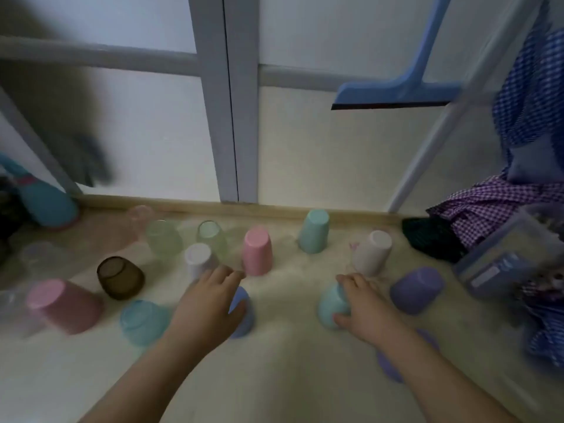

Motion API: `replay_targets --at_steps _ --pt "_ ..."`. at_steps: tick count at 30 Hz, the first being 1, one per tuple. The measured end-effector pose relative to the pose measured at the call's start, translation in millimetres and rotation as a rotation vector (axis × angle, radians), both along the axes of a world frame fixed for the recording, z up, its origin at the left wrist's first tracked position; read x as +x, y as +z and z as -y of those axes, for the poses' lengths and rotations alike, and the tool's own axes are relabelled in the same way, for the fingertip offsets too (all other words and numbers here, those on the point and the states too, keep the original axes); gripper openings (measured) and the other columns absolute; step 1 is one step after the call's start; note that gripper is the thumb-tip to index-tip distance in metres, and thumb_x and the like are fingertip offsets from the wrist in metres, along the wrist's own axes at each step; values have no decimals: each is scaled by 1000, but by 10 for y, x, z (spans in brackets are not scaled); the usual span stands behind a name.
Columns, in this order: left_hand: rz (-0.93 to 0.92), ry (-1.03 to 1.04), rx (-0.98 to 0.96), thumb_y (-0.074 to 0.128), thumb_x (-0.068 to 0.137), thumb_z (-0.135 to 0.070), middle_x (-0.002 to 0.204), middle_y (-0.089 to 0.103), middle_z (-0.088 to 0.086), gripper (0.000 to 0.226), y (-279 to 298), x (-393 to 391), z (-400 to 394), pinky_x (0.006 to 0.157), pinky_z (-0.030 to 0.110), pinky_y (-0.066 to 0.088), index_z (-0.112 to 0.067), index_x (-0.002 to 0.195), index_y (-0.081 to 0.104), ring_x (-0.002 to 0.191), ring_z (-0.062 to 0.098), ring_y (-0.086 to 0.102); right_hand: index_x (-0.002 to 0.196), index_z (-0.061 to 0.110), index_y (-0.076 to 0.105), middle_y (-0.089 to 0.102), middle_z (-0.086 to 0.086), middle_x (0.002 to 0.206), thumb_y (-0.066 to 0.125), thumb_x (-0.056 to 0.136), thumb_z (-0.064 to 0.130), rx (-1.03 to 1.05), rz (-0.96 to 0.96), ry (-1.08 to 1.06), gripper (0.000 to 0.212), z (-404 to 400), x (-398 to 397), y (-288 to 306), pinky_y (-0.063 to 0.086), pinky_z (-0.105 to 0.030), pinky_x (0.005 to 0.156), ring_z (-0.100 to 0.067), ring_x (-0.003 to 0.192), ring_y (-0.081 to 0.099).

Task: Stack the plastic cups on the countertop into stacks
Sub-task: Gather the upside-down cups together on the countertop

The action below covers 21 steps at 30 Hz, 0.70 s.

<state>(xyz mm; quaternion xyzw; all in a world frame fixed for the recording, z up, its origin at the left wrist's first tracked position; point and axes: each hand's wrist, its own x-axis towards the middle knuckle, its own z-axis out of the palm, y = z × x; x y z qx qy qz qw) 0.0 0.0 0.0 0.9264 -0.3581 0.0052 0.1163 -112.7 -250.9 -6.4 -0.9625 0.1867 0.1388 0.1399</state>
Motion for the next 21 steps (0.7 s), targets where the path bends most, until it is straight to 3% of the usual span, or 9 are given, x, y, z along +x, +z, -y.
replay_targets --at_steps 9,15,19,21 --pt "-19 25 14 62 63 -29 84 68 2 36 -8 -51 -52 54 25 39 -17 97 66 69 25 66 137 18 30 35 -11 133 64 82 22 54 15 -36 64 -11 76 -169 43 -41 98 -33 113 47" --pt "-22 51 43 40 68 -41 82 68 0 42 82 -60 -149 53 31 48 -20 95 65 70 25 65 133 19 33 37 -9 132 65 81 26 63 89 10 62 -138 164 115 40 -38 97 -32 115 48" --pt "-8 95 33 40 69 -41 82 68 4 42 184 14 -315 51 32 49 -16 91 65 68 28 65 134 20 34 39 -7 133 69 77 27 65 239 105 67 -388 415 563 31 -30 93 -28 120 45" --pt "-1 122 28 45 72 -38 86 68 7 40 254 37 -407 54 35 50 -13 96 64 71 31 66 133 21 34 40 -5 134 72 75 26 138 295 162 70 -577 530 736 35 -31 95 -26 120 47"
